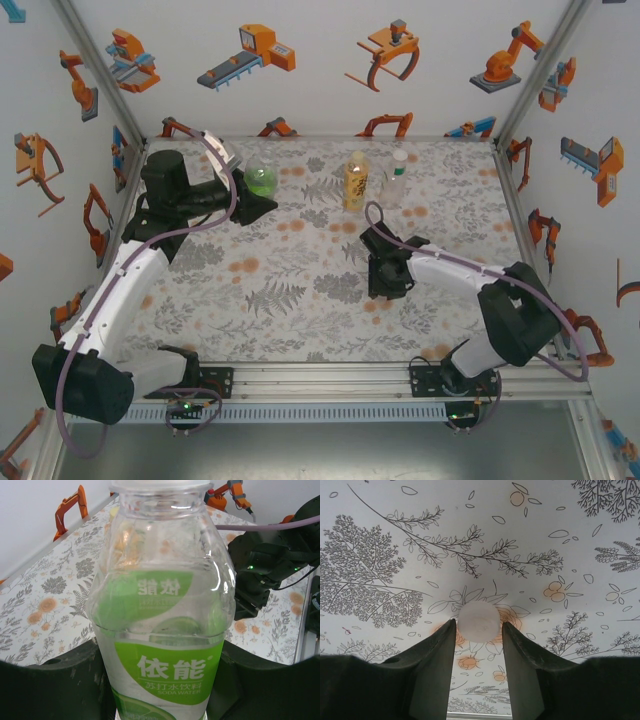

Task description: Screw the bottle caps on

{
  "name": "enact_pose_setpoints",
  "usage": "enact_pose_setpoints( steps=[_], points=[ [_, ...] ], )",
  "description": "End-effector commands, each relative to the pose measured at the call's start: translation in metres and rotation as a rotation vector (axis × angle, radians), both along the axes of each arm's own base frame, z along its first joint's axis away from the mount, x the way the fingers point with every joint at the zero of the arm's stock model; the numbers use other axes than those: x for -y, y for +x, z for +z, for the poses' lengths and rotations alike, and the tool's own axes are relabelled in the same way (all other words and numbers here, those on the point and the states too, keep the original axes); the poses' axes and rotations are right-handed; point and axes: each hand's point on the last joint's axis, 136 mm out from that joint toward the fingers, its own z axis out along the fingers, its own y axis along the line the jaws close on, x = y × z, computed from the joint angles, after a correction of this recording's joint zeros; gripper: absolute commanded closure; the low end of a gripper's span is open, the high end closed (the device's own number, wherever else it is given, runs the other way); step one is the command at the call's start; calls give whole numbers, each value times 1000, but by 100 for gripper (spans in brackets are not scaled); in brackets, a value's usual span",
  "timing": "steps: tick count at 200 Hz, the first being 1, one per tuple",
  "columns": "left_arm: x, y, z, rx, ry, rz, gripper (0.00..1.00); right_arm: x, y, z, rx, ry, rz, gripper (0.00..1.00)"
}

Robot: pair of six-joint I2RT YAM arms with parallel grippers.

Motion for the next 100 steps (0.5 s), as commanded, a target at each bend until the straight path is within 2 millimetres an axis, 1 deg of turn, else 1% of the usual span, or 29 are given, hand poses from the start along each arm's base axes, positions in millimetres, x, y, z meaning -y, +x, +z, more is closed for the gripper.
enact_pose_setpoints(
  steps=[1, 100],
  points=[
    [1, -1, 1, 23, -6, -10, 100, 3, -2, -7, -15, -9, -19, 59],
    [1, 0, 0, 21, -6, -9, 100, 5, 2, -13, -8, -33, -9, 59]
  ],
)
